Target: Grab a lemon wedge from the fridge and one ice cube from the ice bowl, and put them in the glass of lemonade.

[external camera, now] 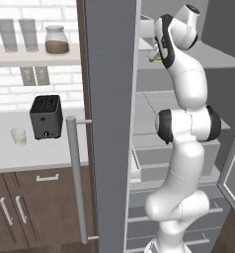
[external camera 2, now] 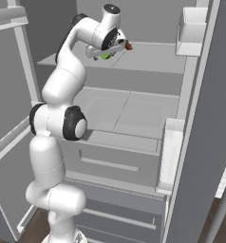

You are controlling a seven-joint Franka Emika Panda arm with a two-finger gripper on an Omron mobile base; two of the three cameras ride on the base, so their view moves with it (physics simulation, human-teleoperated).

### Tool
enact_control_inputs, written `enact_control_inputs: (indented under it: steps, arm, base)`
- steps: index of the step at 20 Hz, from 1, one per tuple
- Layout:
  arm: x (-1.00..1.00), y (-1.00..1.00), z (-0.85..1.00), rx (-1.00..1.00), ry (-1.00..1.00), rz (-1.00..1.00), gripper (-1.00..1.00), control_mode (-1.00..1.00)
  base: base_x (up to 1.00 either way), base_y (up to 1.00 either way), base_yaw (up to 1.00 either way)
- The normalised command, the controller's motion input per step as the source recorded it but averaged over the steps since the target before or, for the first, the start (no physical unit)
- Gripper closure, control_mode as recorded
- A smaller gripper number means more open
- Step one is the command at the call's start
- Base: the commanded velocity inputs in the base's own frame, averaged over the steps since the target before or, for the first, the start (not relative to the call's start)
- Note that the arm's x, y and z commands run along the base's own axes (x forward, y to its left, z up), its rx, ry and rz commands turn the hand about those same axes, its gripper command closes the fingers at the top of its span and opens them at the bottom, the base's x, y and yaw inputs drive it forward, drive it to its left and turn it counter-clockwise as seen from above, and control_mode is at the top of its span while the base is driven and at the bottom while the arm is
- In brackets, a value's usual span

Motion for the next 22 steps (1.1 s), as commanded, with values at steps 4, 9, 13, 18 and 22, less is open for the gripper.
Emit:
enact_control_inputs:
  steps: [4, 9, 13, 18, 22]
  arm:
    - [0.46, 0.00, -0.11, 0.00, -0.01, 0.00, -1.00, -1.00]
    - [0.29, 0.00, -0.19, 0.00, 0.00, 0.00, -1.00, -1.00]
    - [0.00, 0.00, -0.18, 0.00, 0.00, 0.00, -1.00, -1.00]
    - [0.00, 0.00, -0.20, 0.00, 0.00, 0.00, 1.00, -1.00]
    - [0.00, 0.00, -0.09, 0.00, 0.00, 0.00, 1.00, -1.00]
  base:
    - [0.00, 0.00, 0.00]
    - [0.00, 0.00, 0.00]
    - [0.00, 0.00, 0.00]
    - [0.00, 0.00, 0.00]
    - [0.00, 0.00, 0.00]
